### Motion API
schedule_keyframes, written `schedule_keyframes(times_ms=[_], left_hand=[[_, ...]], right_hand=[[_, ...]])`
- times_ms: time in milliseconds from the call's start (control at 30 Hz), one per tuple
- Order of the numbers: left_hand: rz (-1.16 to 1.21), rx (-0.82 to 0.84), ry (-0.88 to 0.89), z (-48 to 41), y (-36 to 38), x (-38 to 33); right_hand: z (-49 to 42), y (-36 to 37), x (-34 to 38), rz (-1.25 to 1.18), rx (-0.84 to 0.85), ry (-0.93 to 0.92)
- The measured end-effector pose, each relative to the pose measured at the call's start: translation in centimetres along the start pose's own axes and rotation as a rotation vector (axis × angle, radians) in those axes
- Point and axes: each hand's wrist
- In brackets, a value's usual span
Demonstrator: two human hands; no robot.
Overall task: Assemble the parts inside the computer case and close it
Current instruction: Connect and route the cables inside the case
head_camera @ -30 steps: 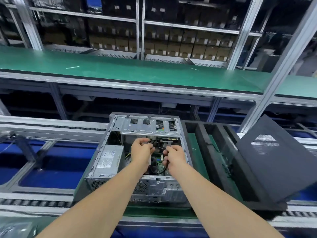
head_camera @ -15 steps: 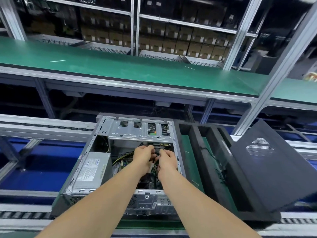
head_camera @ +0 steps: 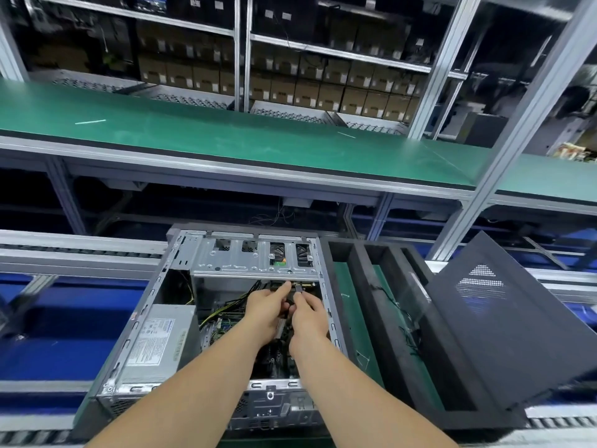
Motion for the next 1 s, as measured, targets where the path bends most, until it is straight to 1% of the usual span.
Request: schedule_keyframes(times_ms=[167, 500, 901, 1001], left_hand=[[-0.076, -0.055, 0.021, -0.3, 0.1, -0.1], [-0.141, -0.146, 0.040, -0.5, 0.1, -0.2], [-0.165, -0.151, 0.028, -0.4, 0.1, -0.3], [-0.160, -0.125, 0.021, -0.4, 0.0, -0.5]], right_hand=[[0.1, 0.4, -0.1, -0.040, -0.046, 0.020], [0.1, 0.7, 0.2, -0.125, -0.088, 0.068], [0.4, 0.6, 0.9, -0.138, -0.033, 0.088], [0.4, 0.7, 0.9, -0.157, -0.010, 0.084]])
Point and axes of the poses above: each hand's wrist, its own z-axis away from the middle knuckle, its own y-axis out of the palm, x = y × z, and after that the axes turned 15 degrees about -y, right-handed
